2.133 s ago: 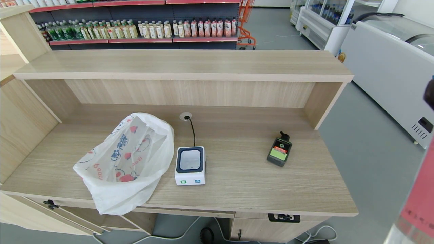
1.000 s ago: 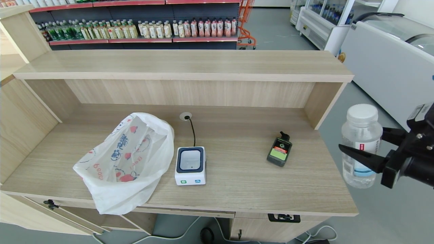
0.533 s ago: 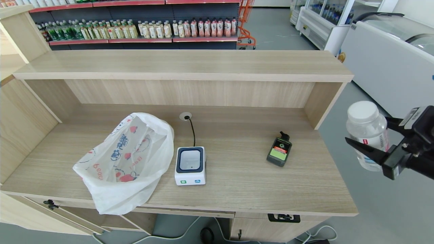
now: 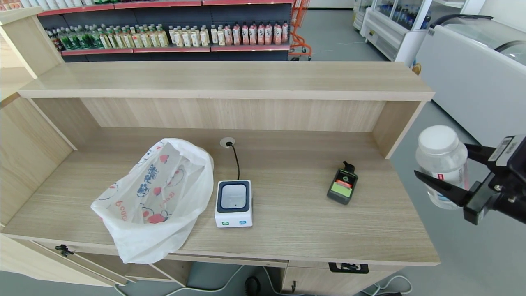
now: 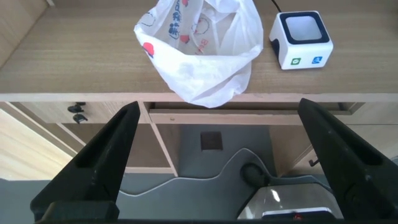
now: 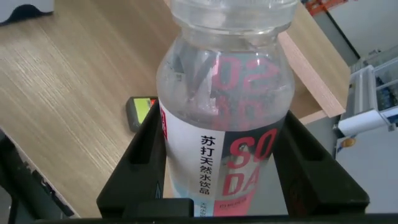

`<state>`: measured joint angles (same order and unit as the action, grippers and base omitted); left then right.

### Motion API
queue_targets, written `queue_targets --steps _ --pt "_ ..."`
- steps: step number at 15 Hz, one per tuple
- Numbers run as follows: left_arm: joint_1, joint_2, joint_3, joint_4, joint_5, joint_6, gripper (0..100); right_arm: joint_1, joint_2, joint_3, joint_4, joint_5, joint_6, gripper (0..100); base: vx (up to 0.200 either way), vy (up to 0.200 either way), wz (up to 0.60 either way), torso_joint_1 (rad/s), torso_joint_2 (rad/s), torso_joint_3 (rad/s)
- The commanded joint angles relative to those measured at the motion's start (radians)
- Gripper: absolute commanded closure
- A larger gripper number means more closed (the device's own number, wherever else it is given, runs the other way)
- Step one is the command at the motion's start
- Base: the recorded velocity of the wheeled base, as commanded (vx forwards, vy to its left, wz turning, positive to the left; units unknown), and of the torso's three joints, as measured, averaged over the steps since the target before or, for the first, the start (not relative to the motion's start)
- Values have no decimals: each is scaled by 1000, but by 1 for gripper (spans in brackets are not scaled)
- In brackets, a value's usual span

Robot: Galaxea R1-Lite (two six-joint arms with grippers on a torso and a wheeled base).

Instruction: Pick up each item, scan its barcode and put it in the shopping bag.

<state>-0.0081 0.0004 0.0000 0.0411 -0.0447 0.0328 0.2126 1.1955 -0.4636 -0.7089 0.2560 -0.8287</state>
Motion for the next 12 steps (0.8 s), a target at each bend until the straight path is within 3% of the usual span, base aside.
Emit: queue_targets --steps 1,7,11,12 --pt "-1 0 0 0 0 -1 0 28 7 -7 -14 -3 0 100 0 200 0 7 7 -2" --pt "-1 0 0 0 3 -2 0 37 159 -24 -192 -3 0 100 0 200 0 0 2 3" --pt "-1 0 0 0 3 -2 0 60 409 -64 -446 3 8 100 0 200 0 2 1 4" --pt "-1 0 0 0 3 -2 0 62 418 -69 -454 3 8 100 0 200 0 7 7 7"
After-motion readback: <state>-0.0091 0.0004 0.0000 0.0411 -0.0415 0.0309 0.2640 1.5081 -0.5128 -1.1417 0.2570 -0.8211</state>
